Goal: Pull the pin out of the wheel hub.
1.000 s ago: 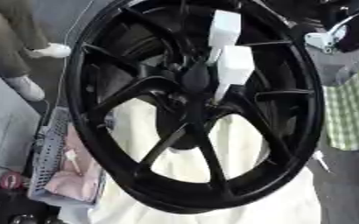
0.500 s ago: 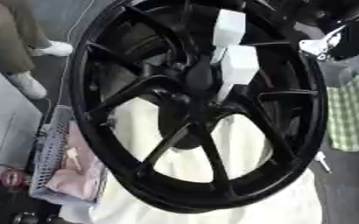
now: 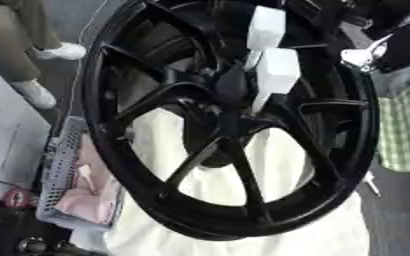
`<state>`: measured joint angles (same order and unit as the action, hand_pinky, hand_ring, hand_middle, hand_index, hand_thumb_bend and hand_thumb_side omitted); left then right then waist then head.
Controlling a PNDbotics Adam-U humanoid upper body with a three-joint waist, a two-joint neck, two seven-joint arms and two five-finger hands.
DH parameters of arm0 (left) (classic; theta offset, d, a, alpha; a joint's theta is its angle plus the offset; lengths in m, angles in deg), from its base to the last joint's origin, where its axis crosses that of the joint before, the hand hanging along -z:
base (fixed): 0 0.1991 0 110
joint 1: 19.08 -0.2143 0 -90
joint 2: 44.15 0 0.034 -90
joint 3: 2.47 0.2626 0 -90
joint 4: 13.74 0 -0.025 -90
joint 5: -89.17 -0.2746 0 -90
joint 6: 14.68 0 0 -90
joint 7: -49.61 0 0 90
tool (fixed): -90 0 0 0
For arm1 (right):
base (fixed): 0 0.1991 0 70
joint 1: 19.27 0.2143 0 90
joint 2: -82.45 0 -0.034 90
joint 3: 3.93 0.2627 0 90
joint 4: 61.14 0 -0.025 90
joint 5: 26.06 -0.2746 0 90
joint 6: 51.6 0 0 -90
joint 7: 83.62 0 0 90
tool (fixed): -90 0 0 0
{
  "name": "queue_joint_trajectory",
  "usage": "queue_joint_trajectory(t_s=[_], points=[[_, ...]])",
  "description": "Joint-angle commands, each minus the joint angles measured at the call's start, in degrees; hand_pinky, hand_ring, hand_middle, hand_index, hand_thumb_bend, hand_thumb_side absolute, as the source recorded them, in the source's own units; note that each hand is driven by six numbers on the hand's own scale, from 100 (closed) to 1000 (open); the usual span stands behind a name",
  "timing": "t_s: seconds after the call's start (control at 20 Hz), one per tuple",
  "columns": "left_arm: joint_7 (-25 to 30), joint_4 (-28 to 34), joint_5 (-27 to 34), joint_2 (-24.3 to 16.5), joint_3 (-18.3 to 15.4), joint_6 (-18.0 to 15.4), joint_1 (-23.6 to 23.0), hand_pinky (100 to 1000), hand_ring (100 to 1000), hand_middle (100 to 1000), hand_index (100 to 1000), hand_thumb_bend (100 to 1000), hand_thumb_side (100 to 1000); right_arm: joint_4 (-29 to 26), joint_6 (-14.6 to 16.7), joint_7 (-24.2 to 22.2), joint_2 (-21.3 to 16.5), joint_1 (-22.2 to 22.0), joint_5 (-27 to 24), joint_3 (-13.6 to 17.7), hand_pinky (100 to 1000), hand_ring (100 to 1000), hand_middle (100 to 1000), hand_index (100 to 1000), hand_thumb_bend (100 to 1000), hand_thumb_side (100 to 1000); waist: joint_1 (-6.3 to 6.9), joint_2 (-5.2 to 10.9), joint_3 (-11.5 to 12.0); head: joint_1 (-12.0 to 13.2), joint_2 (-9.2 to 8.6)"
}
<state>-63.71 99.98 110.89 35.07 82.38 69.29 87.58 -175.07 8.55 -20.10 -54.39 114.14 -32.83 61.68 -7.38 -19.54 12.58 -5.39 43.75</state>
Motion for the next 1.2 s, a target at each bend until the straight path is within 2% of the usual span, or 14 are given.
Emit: queue_joint_trajectory(t_s=[0.05, 0.25, 0.55, 1.2], points=[[0.0, 0.9, 0.1, -0.9, -0.2, 0.1, 0.6, 844, 679, 608, 840, 100, 703, -0.7, -0.9, 0.7, -1.4, 1.2, -0.9, 0.6, 100, 163, 636, 816, 100, 225, 0.31, 0.90, 0.0, -0.2, 0.37], [0.0, 0.9, 0.1, -0.8, -0.2, 0.2, 0.6, 844, 678, 608, 840, 100, 703, -0.7, -1.8, 1.5, -1.0, 1.6, -1.9, 0.7, 100, 156, 609, 803, 100, 206, 0.27, 0.89, 0.1, -0.4, 0.37], [0.0, 0.9, 0.1, -0.8, -0.1, 0.2, 0.6, 844, 678, 608, 839, 100, 703, -0.7, -2.5, 2.1, 0.3, 3.5, -3.2, 0.2, 100, 163, 636, 812, 100, 196, 0.31, 0.86, 0.1, -1.9, 0.37], [0.2, 0.9, 0.3, -0.6, 0.0, 0.4, 0.7, 845, 675, 608, 837, 100, 703, -0.7, -4.2, -1.4, 4.3, 9.2, -3.7, -3.6, 100, 196, 680, 806, 100, 235, 0.12, 1.14, 0.2, -3.6, 0.37]])
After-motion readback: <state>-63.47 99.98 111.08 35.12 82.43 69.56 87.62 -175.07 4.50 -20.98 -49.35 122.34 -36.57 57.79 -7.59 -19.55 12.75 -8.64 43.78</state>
